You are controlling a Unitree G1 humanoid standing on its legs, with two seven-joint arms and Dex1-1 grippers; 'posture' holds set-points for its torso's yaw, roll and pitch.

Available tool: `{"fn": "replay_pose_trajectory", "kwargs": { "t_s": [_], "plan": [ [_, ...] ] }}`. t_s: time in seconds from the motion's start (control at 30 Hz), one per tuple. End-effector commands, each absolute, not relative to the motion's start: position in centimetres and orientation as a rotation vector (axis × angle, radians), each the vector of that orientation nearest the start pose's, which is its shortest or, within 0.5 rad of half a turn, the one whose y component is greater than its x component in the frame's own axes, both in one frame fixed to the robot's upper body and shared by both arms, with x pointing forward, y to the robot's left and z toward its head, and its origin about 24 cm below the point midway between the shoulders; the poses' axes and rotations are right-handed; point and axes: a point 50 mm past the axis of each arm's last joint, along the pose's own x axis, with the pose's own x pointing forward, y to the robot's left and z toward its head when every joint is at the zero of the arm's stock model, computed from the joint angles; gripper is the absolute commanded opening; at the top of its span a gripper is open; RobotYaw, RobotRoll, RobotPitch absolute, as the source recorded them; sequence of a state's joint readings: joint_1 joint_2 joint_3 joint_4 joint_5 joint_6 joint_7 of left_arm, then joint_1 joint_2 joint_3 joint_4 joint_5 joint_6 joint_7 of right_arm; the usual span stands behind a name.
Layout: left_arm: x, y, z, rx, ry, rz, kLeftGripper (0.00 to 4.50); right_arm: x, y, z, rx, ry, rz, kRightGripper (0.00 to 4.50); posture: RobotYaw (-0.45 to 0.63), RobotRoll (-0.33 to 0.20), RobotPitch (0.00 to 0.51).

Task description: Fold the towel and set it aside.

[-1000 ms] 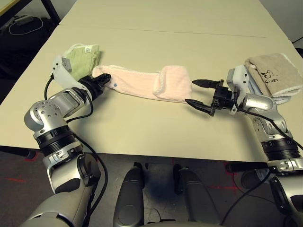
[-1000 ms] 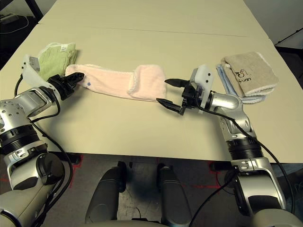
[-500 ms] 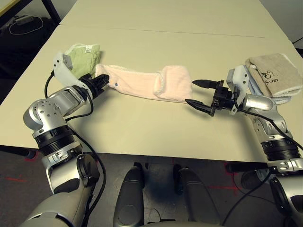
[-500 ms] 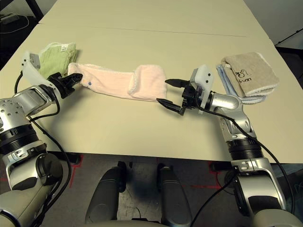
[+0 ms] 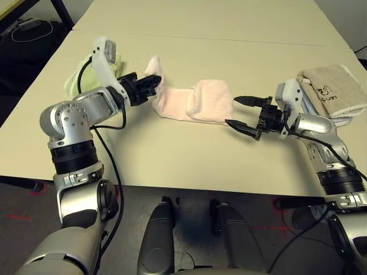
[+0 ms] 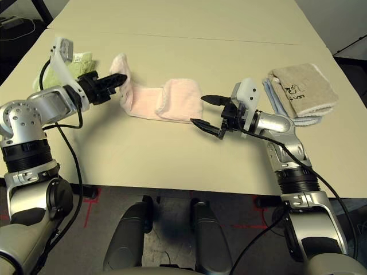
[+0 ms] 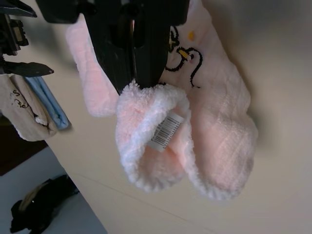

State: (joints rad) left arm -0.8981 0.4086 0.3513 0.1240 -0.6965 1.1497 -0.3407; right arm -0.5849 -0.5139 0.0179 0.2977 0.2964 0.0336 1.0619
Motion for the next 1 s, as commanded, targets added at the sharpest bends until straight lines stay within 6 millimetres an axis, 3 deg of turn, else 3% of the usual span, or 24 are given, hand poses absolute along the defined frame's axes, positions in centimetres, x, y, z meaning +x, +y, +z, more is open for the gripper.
{"fn": "replay_pose_trajectory", "kwargs": {
  "t_s": [0.03,0.2,0.4,0.67,1.0],
  "plan": [
    [34.9,17.6,25.0,-0.375,0.157,-0.661,0.02,32.8,-18.8,16.2,-0.335,-0.138,1.036,4.5,0.07,0.0,0.192],
    [34.3,15.7,26.3,-0.364,0.145,-0.816,0.02,32.9,-18.9,16.2,-0.336,-0.137,1.028,4.5,0.07,0.0,0.19],
    [33.0,14.1,25.9,-0.313,0.188,-0.972,0.02,33.0,-19.1,16.0,-0.311,-0.12,0.995,4.5,0.07,0.0,0.189],
    [32.2,12.9,25.2,-0.245,0.214,-1.058,0.02,33.0,-19.4,16.1,-0.316,-0.121,0.984,4.5,0.06,0.0,0.188],
    [33.0,10.7,23.3,-0.202,0.209,-1.064,0.02,33.2,-19.8,15.9,-0.303,-0.106,0.963,4.5,0.07,0.0,0.179]
  ]
}}
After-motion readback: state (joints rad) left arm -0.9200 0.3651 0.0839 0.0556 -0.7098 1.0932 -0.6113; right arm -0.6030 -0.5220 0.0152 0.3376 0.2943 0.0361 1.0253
